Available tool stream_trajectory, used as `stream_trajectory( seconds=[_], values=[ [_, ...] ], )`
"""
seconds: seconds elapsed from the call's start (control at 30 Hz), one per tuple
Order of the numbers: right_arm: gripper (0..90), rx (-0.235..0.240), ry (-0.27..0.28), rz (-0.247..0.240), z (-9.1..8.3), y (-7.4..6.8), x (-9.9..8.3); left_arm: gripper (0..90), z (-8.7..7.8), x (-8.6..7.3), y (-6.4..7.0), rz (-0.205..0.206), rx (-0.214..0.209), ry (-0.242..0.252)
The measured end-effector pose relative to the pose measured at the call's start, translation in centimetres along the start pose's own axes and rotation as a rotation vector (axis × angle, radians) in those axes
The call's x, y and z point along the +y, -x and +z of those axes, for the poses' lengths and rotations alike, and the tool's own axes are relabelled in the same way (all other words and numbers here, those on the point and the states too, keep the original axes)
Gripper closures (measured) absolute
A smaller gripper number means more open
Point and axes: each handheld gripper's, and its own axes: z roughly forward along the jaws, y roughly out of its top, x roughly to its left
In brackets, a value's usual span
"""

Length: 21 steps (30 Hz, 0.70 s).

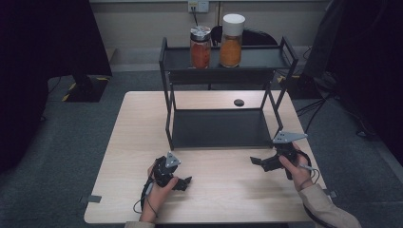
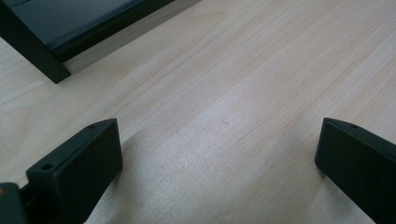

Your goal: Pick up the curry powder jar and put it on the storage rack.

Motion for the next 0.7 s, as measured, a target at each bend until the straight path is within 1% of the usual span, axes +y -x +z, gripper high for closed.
stream_trajectory(
  seconds=[0.07,0.2,0.3,0.33,0.37,0.4,0.43,0.5,0.53,0.57,0.6,0.63,0.7],
  values=[
    [0.3,0.004,-0.004,0.005,0.1,0.1,-0.4,0.0,0.0,0.0,0.0,0.0,0.0,0.0],
    [0.3,-0.001,-0.024,-0.007,0.2,0.0,-1.0,0.0,0.0,0.0,0.0,0.0,0.0,0.0],
    [0.3,-0.005,-0.051,-0.017,0.5,-0.1,-1.4,0.0,0.0,0.0,0.0,0.0,0.0,0.0],
    [0.3,-0.007,-0.069,-0.022,0.6,-0.2,-1.6,0.0,0.0,0.0,0.0,0.0,0.0,0.0],
    [0.3,-0.007,-0.069,-0.022,0.6,-0.2,-1.6,0.0,0.0,0.0,0.0,0.0,0.0,0.0],
    [0.4,-0.015,-0.096,-0.037,0.8,-0.4,-1.8,0.0,0.0,0.0,0.0,0.0,0.0,0.0],
    [0.4,-0.015,-0.096,-0.037,0.8,-0.4,-1.8,0.0,0.0,0.0,0.0,0.0,0.0,0.0],
    [0.8,-0.032,-0.136,-0.052,1.1,-0.8,-2.2,0.0,0.0,0.0,0.0,0.0,0.0,0.0],
    [0.8,-0.032,-0.136,-0.052,1.1,-0.8,-2.2,0.0,0.0,0.0,0.0,0.0,0.0,0.0],
    [0.8,-0.045,-0.164,-0.06,1.3,-1.1,-2.5,0.0,0.0,0.0,0.0,0.0,0.0,0.0],
    [0.8,-0.053,-0.182,-0.07,1.4,-1.3,-2.6,0.0,0.0,0.0,0.0,0.0,0.0,0.0],
    [0.8,-0.053,-0.182,-0.07,1.4,-1.3,-2.6,0.0,0.0,0.0,0.0,0.0,0.0,0.0],
    [0.9,-0.07,-0.204,-0.083,1.5,-1.6,-2.8,0.0,0.0,0.0,0.0,0.0,0.0,-0.001]
  ],
)
